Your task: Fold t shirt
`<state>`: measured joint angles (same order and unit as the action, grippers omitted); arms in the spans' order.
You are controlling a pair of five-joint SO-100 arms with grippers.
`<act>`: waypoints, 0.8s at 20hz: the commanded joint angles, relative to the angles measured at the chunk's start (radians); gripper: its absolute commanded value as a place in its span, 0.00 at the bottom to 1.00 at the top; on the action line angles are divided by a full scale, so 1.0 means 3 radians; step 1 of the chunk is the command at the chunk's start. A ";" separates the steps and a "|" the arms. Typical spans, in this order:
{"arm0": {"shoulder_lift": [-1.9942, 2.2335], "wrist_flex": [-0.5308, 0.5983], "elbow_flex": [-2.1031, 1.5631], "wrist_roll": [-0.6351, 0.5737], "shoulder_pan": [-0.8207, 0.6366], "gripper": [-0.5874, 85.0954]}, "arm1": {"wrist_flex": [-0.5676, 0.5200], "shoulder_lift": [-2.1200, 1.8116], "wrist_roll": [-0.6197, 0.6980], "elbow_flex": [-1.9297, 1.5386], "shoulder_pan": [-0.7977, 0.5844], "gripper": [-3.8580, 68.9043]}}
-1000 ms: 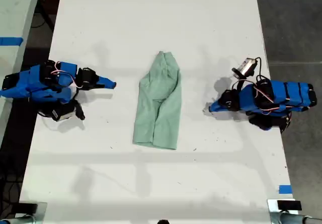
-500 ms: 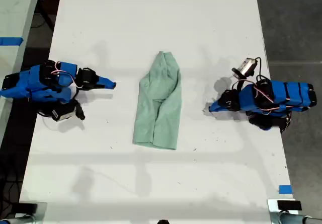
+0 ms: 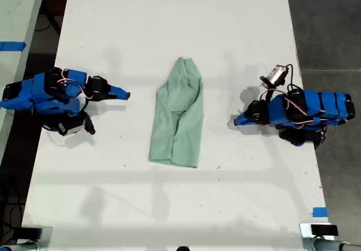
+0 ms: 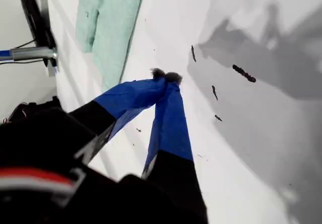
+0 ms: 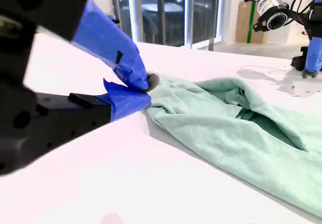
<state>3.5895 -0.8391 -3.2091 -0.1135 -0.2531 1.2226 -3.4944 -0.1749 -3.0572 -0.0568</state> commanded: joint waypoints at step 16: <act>0.0020 -0.0031 -0.0031 0.0097 0.0000 0.01 | 0.0015 -0.0051 0.0005 -0.0184 0.0015 0.02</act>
<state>3.5895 -0.8406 -3.2091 -0.1012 -0.2531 1.2226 -3.4944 -0.1749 -3.0572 -0.0568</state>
